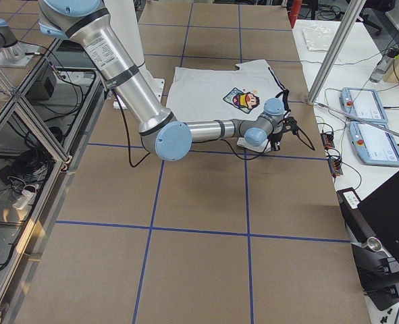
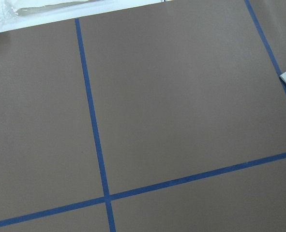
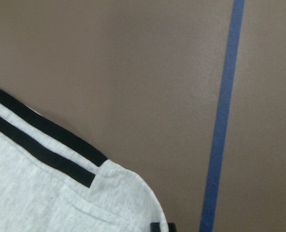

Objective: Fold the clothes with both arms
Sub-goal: 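Fold the sleeve inward onto the shirt body with the right gripper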

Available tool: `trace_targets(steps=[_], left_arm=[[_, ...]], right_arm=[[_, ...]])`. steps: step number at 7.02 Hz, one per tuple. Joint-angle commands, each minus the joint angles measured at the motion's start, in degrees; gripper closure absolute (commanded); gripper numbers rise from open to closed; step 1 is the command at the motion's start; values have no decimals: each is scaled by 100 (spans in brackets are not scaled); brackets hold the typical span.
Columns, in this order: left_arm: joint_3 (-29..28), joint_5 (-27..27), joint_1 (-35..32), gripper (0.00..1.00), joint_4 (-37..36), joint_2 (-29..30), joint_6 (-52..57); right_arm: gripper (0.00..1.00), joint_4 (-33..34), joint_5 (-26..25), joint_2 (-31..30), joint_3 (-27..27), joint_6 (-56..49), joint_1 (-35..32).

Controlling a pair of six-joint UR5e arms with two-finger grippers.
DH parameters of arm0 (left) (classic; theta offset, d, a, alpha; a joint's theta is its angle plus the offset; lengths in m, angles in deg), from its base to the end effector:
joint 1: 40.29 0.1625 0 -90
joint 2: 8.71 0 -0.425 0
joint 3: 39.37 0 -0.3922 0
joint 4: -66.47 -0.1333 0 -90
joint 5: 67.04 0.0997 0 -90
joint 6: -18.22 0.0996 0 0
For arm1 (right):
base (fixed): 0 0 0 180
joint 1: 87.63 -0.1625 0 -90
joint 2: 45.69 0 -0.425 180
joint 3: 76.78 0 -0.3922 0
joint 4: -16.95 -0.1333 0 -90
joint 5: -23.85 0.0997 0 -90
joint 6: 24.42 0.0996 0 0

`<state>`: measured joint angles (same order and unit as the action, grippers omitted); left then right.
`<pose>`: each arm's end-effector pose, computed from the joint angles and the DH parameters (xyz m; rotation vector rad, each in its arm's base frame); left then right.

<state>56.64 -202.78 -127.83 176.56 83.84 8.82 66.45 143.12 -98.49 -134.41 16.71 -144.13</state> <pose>-0.0393 -0.5297 0.5419 0.3892 0.8247 0.0869 -0.3598 -0.6968 0.4582 0.3215 -0.8523 -0.0782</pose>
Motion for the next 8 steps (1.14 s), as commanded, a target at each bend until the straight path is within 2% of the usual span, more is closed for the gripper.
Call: trace_targets(steps=[1,3,4,6,8], left_arm=[[-12,3,0,0,30,0,0],[-21,12,-9,0,30,-9,17],[-30,12,-9,0,30,-9,26],[-47,21,-9,0,39,-9,35],[-48,21,-9,0,39,-9,0]], right_arm=[[100,244,9,181,-327,61,8],[100,245,0,270,-677,392,322],[100,262,-104,340,-879,1404,638],[100,280,-1199,691,-917,2317,1210],[100,262,-1449,841,-681,2381,1309]])
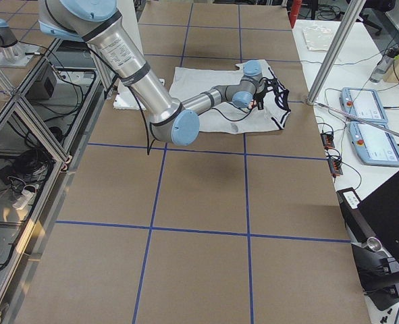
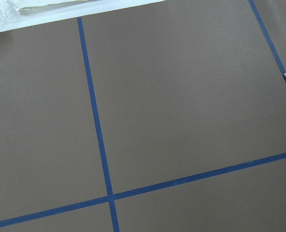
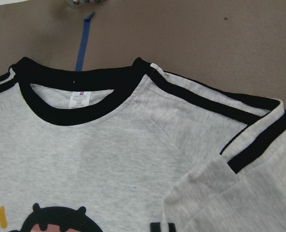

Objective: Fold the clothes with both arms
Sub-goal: 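Fold the sleeve inward onto the shirt body with the right gripper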

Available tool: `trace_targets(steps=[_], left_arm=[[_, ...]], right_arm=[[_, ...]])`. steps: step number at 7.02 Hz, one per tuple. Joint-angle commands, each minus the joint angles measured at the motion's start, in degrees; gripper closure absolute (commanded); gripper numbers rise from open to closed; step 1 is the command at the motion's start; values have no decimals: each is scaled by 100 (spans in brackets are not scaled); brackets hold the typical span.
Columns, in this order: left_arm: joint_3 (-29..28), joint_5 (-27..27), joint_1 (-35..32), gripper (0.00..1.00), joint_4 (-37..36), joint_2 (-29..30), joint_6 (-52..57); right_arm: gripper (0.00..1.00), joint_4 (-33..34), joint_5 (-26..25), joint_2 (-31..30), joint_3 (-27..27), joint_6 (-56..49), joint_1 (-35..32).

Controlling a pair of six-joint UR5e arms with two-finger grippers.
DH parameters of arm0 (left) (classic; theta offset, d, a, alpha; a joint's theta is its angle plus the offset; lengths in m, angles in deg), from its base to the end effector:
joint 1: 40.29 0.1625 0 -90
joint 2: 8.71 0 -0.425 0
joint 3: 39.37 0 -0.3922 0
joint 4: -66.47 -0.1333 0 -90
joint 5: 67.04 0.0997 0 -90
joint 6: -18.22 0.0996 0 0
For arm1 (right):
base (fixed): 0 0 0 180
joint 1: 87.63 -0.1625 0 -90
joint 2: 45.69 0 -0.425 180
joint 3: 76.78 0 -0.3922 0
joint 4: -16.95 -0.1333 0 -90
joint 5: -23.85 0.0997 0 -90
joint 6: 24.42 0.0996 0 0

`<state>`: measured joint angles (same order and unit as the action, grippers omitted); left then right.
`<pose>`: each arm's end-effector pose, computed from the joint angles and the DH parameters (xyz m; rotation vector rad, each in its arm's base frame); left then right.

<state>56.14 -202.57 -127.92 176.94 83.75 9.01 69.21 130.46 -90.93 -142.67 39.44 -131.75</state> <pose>-0.0404 -0.5297 0.5466 0.3883 0.8202 0.0861 -0.5012 -0.6320 0.2911 0.3660 -0.9794 0.1370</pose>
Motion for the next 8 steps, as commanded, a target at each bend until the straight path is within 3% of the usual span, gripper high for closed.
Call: trace_targets(steps=[1,3,5,6,8], left_arm=[[2,-17,0,0,0,0,-19],[2,-17,0,0,0,0,-10],[2,-9,0,0,0,0,-1],[2,-9,0,0,0,0,-10],[-6,0,9,0,9,9,-28]], right_arm=[[100,-22,-332,181,416,118,71],[100,-14,-483,602,988,153,71],[100,-22,-475,665,1008,162,71],[1,-22,-475,656,999,188,71],[0,-14,-466,639,982,118,71]])
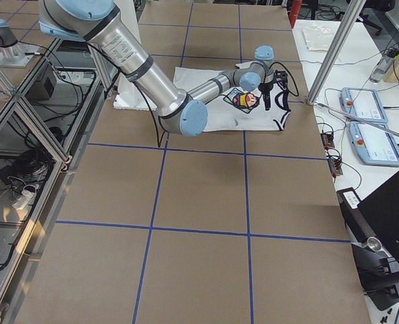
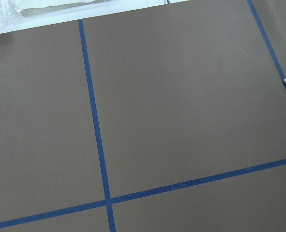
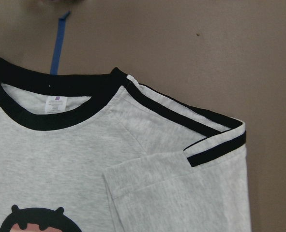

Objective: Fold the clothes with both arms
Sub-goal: 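Release and raise the right gripper while the left arm moves toward the shirt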

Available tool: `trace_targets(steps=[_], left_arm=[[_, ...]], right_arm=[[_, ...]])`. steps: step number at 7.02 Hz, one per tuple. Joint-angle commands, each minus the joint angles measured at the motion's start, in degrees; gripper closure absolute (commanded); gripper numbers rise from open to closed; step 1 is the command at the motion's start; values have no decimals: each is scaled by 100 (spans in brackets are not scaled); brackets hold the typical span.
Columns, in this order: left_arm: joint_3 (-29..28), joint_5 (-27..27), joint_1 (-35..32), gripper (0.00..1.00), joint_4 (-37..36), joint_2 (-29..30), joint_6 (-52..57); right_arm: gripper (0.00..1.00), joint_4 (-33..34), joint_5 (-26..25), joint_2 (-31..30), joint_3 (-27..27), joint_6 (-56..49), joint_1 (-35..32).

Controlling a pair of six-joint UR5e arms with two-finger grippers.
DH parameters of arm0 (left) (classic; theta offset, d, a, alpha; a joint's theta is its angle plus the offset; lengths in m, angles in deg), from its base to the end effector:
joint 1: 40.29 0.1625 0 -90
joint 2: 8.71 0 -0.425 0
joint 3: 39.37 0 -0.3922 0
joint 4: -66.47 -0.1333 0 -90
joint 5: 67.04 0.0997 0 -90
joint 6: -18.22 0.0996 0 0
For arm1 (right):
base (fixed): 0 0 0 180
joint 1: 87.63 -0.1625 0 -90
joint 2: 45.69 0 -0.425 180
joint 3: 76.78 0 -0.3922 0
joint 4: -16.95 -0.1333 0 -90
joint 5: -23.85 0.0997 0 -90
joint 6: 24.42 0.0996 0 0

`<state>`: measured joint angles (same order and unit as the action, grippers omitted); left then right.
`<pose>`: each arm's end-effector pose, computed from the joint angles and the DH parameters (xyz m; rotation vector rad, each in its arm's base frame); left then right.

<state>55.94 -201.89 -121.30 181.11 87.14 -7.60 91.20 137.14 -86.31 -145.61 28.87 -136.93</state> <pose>0.0237 -0.5534 0.5083 0.3378 0.8967 -0.0265 -0.4527 -0.6704 0.2504 0.2333 -0.8158 0.0505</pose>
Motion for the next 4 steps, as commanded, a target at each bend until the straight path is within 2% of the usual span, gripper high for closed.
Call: trace_targets(steps=[1,2,4], left_arm=[[-458,369,986,0,443,773,-1410],[-792,685,1425,0,732,1169,-2051],[-1661,1238,1867,0,2019,1584,-3062]], right_arm=[[0,616,901,-453,-611,-407,-612],[0,634,1001,-900,-1023,-712,-807],[0,1089,1326,-1107,-1290,-1267,-1089]])
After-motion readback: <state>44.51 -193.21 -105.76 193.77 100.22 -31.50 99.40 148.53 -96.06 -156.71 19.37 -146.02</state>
